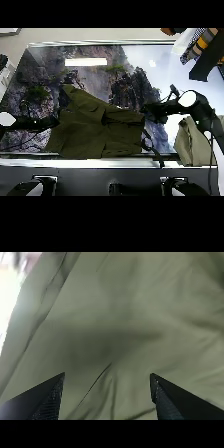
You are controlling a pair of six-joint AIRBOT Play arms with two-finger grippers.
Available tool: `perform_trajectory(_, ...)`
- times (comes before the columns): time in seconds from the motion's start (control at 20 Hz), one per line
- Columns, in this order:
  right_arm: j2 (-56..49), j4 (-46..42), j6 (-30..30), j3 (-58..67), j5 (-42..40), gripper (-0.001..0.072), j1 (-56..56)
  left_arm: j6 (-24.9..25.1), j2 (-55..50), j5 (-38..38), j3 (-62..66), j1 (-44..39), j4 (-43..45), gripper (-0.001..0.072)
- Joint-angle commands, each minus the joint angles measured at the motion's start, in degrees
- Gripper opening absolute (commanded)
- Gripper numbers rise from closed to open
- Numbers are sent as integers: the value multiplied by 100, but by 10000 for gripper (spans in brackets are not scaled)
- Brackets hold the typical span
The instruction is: Fold the clothes and pants, and hang the long-sleeved shirts on hangers.
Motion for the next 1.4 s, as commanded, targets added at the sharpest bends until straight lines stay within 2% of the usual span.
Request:
perform_trajectory(0.0,-271,444,-39,42,326,485,4,13,-2,385,7,2,-258,620)
perform_trajectory(0.35,-310,-31,234,42,308,483,4,13,-2,400,7,2,-258,619)
perform_trajectory(0.6,-658,83,304,42,205,477,4,11,-46,407,7,2,-260,619)
perform_trajectory(0.75,-658,304,304,42,-232,289,4,9,-146,407,7,2,-260,619)
perform_trajectory(0.8,-658,479,302,42,-402,164,2,9,-195,402,7,0,-260,619)
perform_trajectory(0.85,-658,667,304,42,-577,69,2,9,-240,402,4,2,-260,619)
perform_trajectory(0.9,-658,879,308,46,-809,30,-48,9,-278,400,4,2,-260,619)
perform_trajectory(1.05,-658,1338,743,46,-1193,29,-520,11,-317,407,4,2,-254,619)
perform_trajectory(1.2,-767,1300,1486,46,-1449,30,-1067,13,-345,409,4,2,-256,619)
perform_trajectory(1.35,-1266,1421,2234,46,-1770,31,-1110,11,-415,417,4,2,-256,619)
